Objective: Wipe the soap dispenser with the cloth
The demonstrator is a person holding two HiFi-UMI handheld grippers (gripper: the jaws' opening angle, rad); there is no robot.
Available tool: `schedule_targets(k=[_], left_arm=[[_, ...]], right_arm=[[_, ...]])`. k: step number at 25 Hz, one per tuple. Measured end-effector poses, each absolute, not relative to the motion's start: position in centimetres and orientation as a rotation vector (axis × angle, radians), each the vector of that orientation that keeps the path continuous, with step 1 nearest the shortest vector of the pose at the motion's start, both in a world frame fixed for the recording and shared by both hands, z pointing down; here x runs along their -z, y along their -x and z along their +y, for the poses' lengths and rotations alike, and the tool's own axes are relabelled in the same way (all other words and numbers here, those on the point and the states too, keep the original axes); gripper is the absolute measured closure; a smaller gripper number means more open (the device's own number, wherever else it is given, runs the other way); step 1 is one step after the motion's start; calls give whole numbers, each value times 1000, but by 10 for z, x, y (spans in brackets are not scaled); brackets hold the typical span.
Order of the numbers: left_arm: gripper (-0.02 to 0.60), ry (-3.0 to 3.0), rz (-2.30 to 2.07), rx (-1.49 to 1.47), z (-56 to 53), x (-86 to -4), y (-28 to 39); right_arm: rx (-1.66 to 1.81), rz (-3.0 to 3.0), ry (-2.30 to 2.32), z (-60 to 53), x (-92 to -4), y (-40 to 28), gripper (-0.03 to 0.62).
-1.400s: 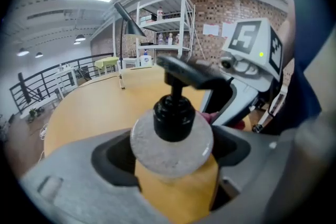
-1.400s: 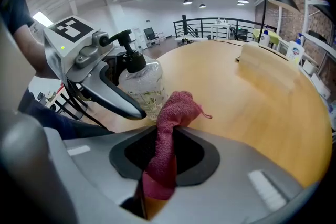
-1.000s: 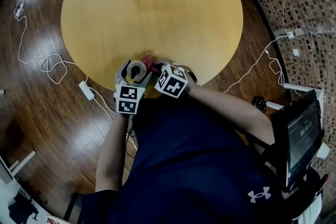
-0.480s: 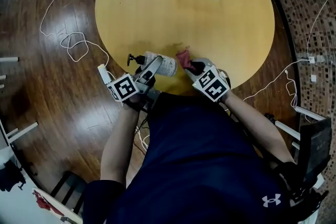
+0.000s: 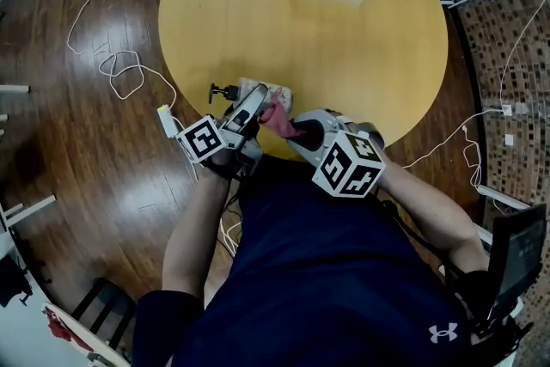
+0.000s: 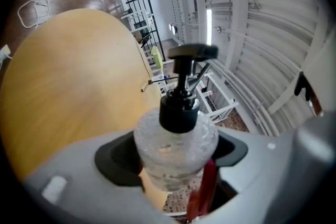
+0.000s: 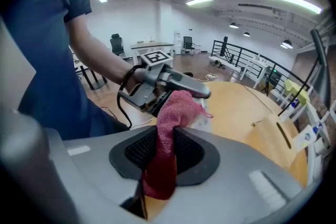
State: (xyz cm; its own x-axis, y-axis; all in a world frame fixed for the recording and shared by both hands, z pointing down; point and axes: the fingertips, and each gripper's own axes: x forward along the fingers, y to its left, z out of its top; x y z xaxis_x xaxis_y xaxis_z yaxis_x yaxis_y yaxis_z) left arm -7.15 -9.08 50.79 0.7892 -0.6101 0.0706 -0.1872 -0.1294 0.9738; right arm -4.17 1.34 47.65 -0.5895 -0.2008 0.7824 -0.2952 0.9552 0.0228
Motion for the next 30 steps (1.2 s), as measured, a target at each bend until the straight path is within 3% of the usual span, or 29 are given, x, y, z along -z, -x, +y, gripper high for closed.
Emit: schedule_targets(k=[7, 14, 19, 23, 26, 30], left_arm=[[210, -1786, -529, 532, -90, -460, 68], [210, -1841, -429, 642, -84, -423, 72], [210, -1871, -414, 591, -76, -422, 65], [210, -1899, -381, 544, -74, -422, 62], [210, -1902, -342, 539, -68, -418, 55], [210, -1944, -317, 519, -65, -409, 45]], right_arm=[[-441, -2241, -462, 7, -515, 18, 499], [-427, -2230, -572, -21, -517, -15, 500], [-387, -2293, -697, -41, -472, -44, 500], [-262, -2444, -544, -24, -393, -8, 500], [-58, -2356, -402, -15, -391, 11, 500], [51, -2224, -440, -43, -398, -16, 500]])
